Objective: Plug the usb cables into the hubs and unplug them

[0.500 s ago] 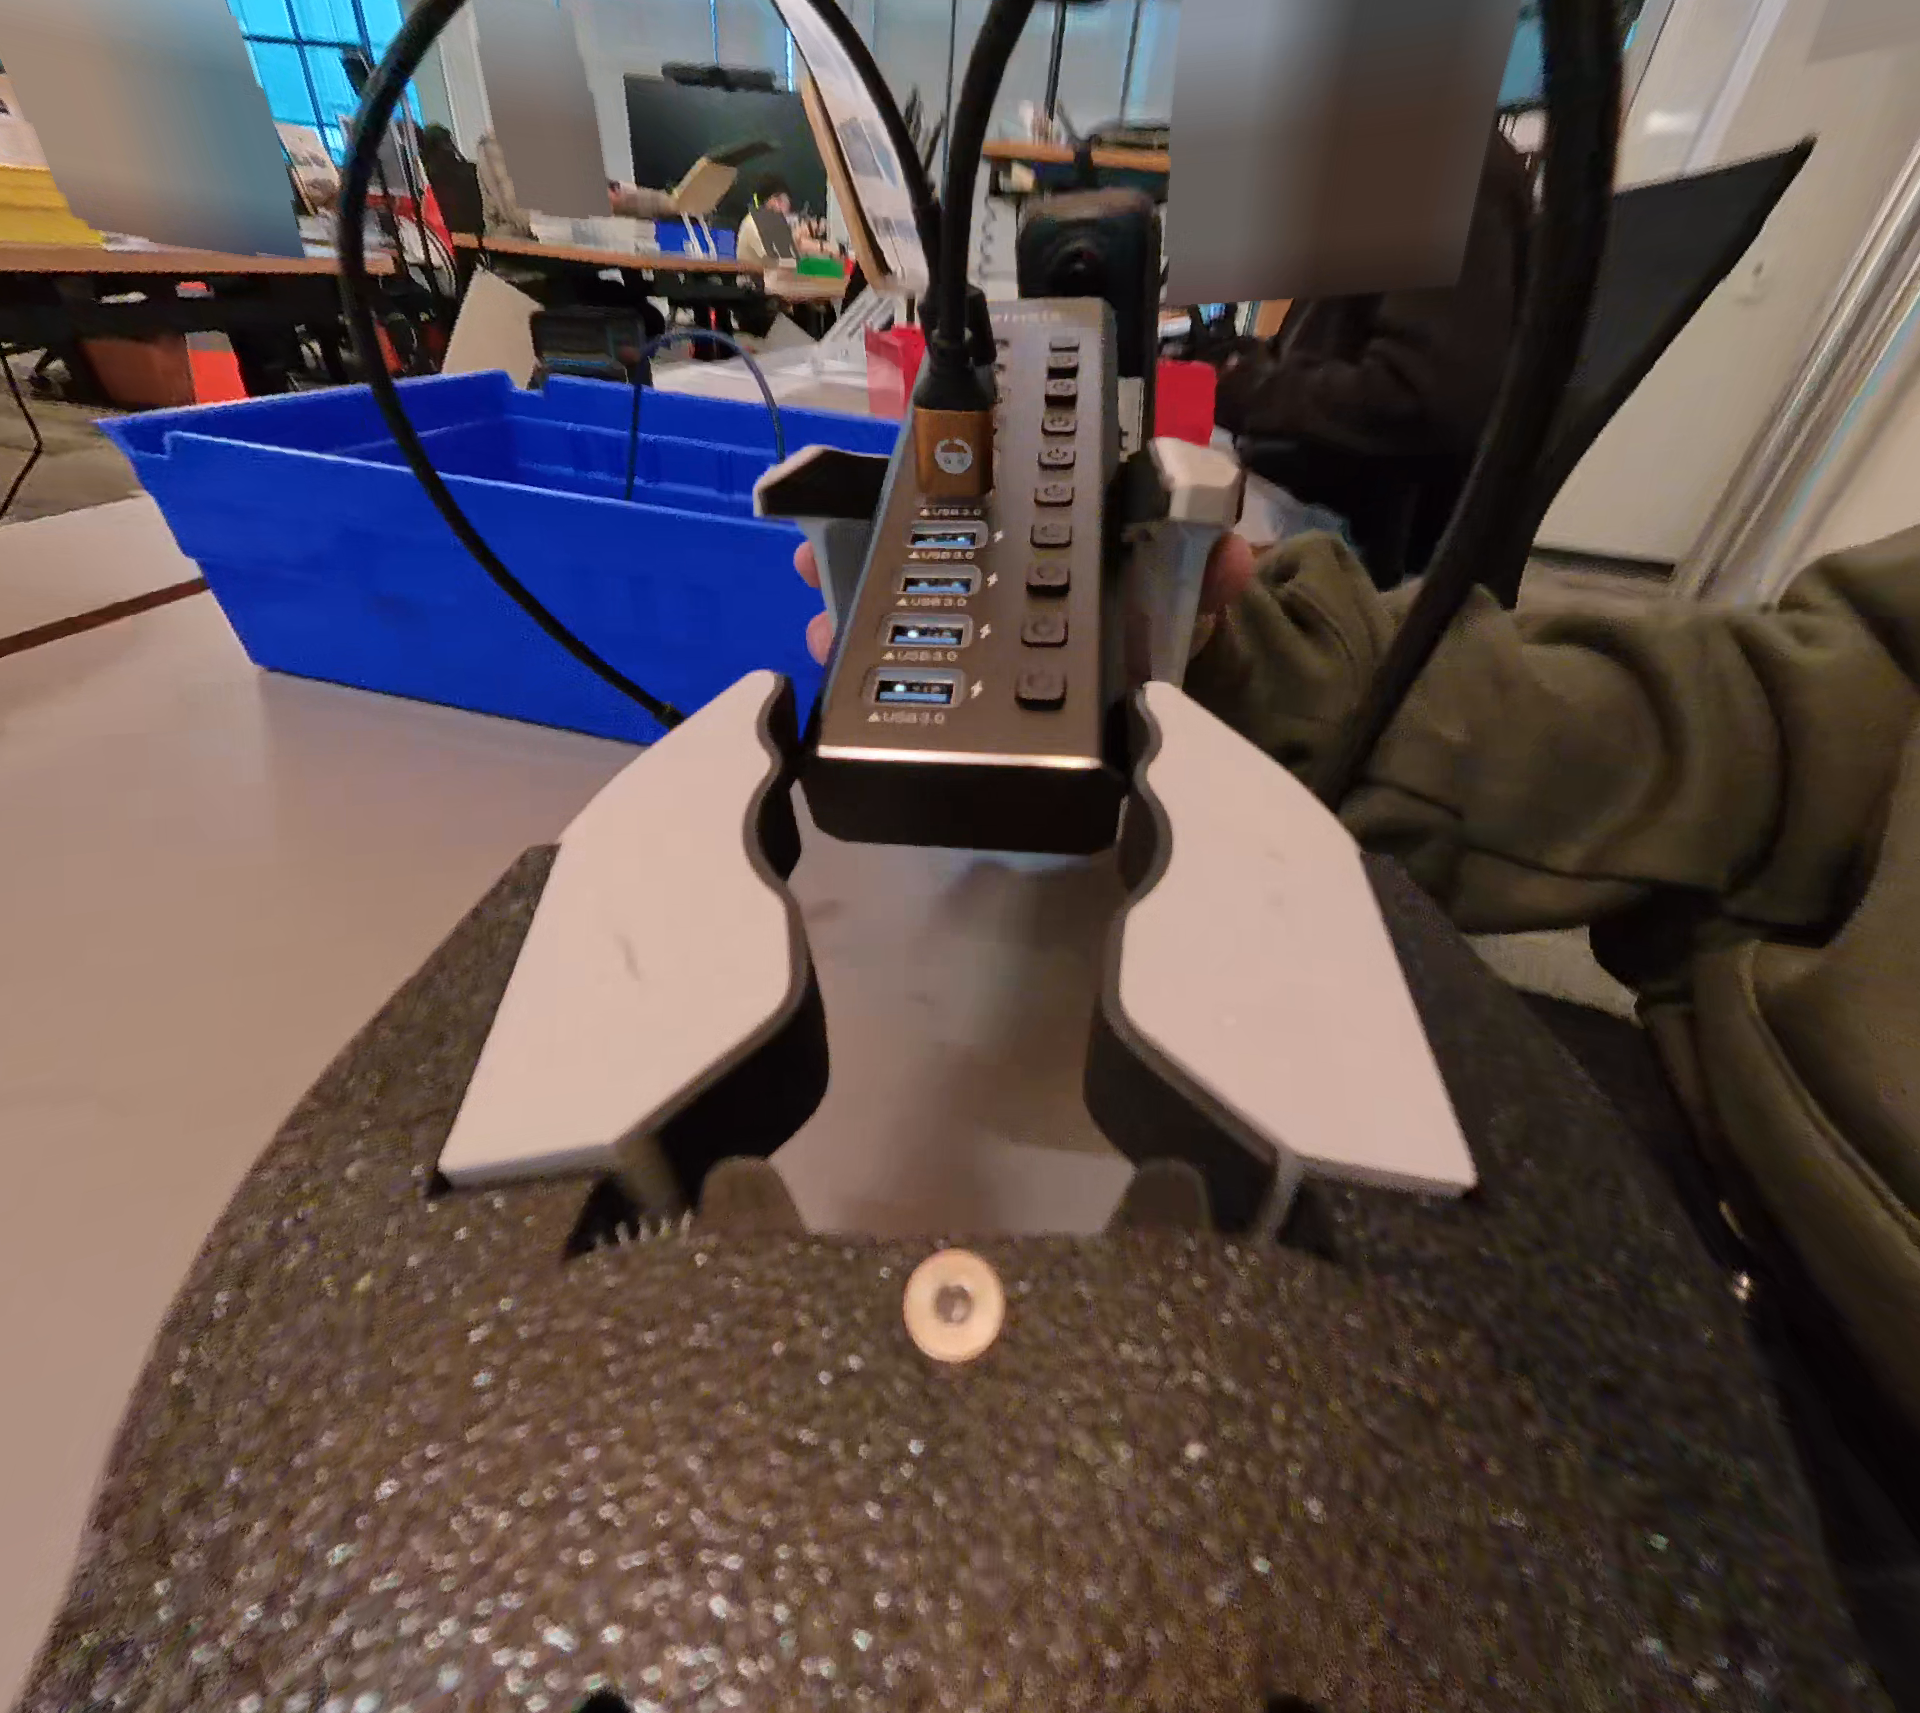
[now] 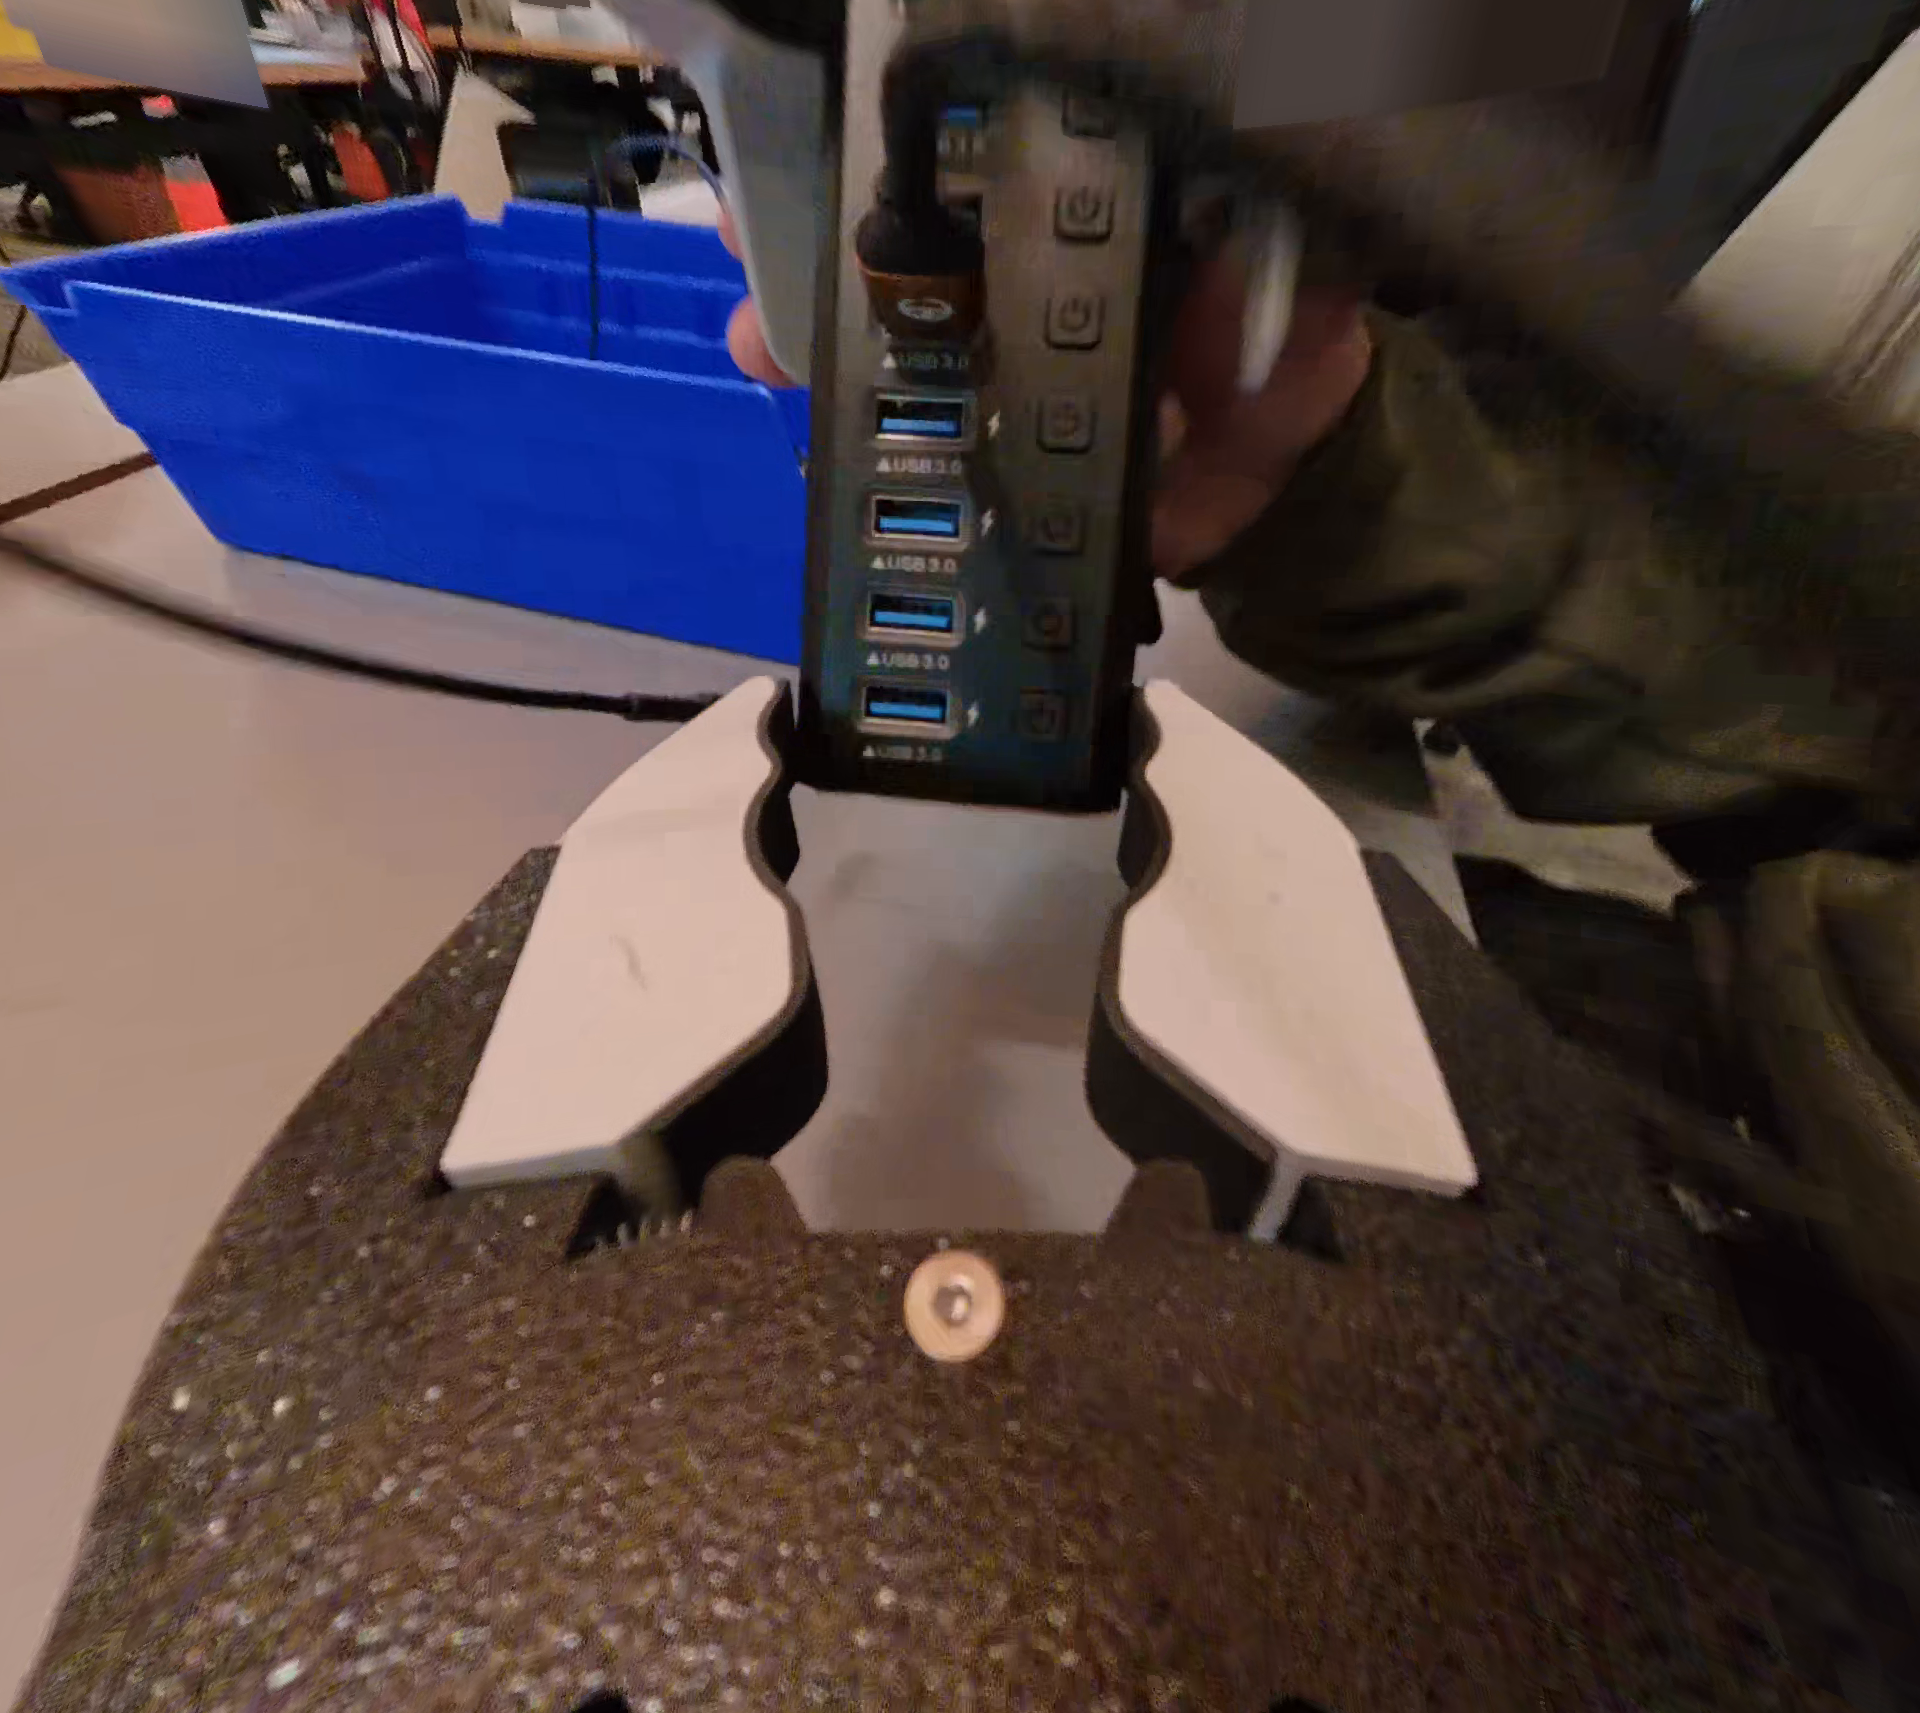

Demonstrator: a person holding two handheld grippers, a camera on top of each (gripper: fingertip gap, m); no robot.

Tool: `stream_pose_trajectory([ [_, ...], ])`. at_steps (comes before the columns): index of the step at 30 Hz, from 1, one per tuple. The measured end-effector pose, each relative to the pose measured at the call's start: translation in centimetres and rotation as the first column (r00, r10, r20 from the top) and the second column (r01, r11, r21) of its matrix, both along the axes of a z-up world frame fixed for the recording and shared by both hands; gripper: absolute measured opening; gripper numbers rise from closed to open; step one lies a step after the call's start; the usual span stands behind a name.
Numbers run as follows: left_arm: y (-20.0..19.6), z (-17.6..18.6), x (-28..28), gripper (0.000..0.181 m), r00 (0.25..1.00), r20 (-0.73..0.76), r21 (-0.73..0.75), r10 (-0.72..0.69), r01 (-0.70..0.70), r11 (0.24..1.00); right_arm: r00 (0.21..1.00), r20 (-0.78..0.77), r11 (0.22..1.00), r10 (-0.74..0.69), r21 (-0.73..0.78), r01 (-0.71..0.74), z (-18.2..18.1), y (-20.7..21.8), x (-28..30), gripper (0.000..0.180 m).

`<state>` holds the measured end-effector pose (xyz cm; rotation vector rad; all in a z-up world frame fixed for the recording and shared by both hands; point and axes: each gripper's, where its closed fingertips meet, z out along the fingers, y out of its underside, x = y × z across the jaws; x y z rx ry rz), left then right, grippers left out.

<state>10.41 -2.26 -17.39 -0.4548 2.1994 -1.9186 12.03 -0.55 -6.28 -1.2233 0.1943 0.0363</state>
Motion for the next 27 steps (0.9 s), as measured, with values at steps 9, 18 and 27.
stream_pose_trajectory([
  [9, -0.4, -1.8, -0.4, 0.057, 0.998, -0.043, 0.132, -0.039, 0.044, 0.990, 0.999, 0.050, 0.989, 0.023, -0.149, -0.015, -2.0, 0.4, -0.6, 0.077],
  [18, -0.7, -2.5, -1.1, 0.059, 0.978, -0.120, 0.152, -0.169, 0.186, 0.971, 0.996, 0.039, 0.982, 0.076, -0.174, -0.068, -2.3, 1.7, -1.5, 0.074],
  [27, -1.0, 1.4, -1.0, 0.059, 0.984, -0.067, -0.152, -0.163, 0.151, 0.977, 0.998, 0.065, 0.969, 0.026, -0.245, -0.010, -3.3, 3.4, -1.4, 0.076],
])
